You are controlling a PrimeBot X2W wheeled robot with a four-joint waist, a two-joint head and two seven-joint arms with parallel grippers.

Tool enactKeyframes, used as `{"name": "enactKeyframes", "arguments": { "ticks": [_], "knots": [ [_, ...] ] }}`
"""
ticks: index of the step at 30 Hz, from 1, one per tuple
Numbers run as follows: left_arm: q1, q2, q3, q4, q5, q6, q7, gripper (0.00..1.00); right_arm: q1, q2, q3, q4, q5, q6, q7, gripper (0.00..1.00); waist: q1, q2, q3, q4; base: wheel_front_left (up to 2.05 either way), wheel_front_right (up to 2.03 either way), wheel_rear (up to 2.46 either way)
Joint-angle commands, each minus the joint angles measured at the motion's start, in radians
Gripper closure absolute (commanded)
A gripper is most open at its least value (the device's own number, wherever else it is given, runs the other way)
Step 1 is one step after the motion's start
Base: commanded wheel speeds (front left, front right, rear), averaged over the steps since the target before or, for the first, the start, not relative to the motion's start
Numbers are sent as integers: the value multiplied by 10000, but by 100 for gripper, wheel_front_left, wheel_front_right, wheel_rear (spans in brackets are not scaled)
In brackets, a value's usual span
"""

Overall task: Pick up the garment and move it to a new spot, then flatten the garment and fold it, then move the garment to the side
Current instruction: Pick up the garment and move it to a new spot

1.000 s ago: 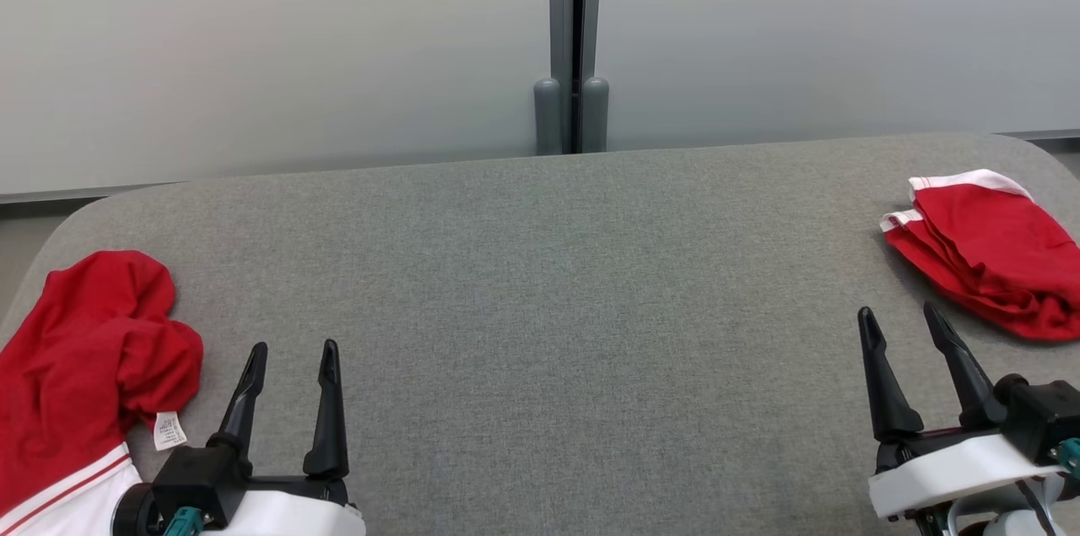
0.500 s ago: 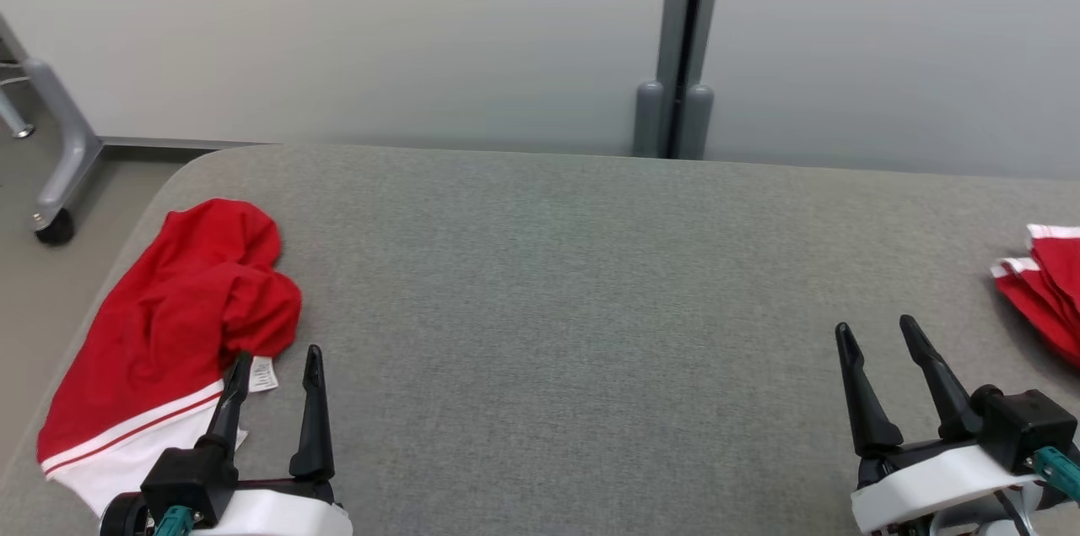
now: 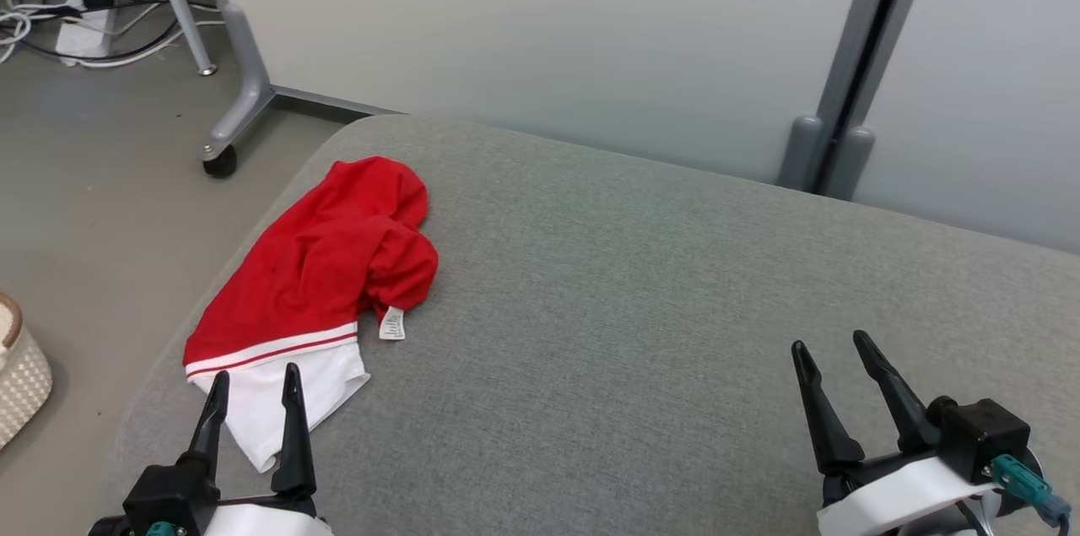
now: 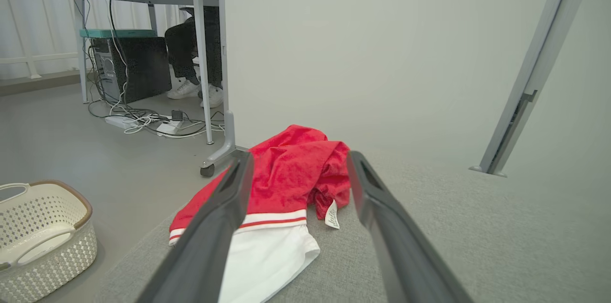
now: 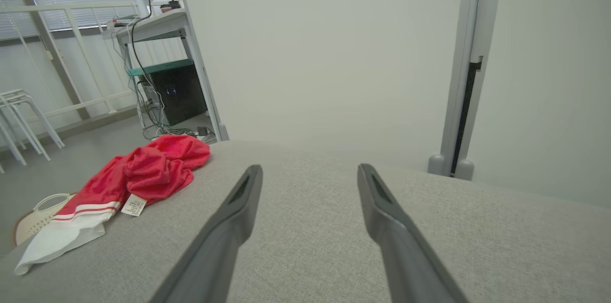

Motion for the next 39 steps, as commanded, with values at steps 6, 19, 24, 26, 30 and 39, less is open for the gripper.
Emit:
{"name": "enactKeyframes", "arguments": {
  "ticks": [6, 19, 24, 26, 30, 39],
  "knots": [
    [94, 35, 90, -77, 0, 59, -1, 0, -172, -97, 131, -4, 81, 2, -44, 0, 0, -1, 66, 505, 0, 0, 0],
    [-1591, 865, 273, -278, -341, -364, 1658, 0, -739, -578, 255, -259, 112, 2, -45, 0, 0, -1, 974, -38, 0, 0, 0],
    [-3225, 1422, 597, 221, -1016, -558, 3654, 0, -1167, -864, 226, -465, 92, 2, -45, 0, 0, -1, 1693, -545, 0, 0, 0],
    [-3820, 1718, 735, 724, -1289, -641, 4466, 0, -1353, -958, 261, -536, 97, 2, -44, 0, 0, -1, 1986, -826, 0, 0, 0],
    [-5053, 2273, 1015, 1791, -1797, -833, 5484, 0, -1828, -1128, 338, -763, 133, 2, -44, 0, 0, -1, 2704, -1498, 0, 0, 0],
    [-6646, 2957, 1192, 4651, -2657, -1235, 6520, 0, -2566, -1295, 319, -1096, 215, 2, -44, 0, 0, -1, 3835, -2634, 0, 0, 0]
  ]
}}
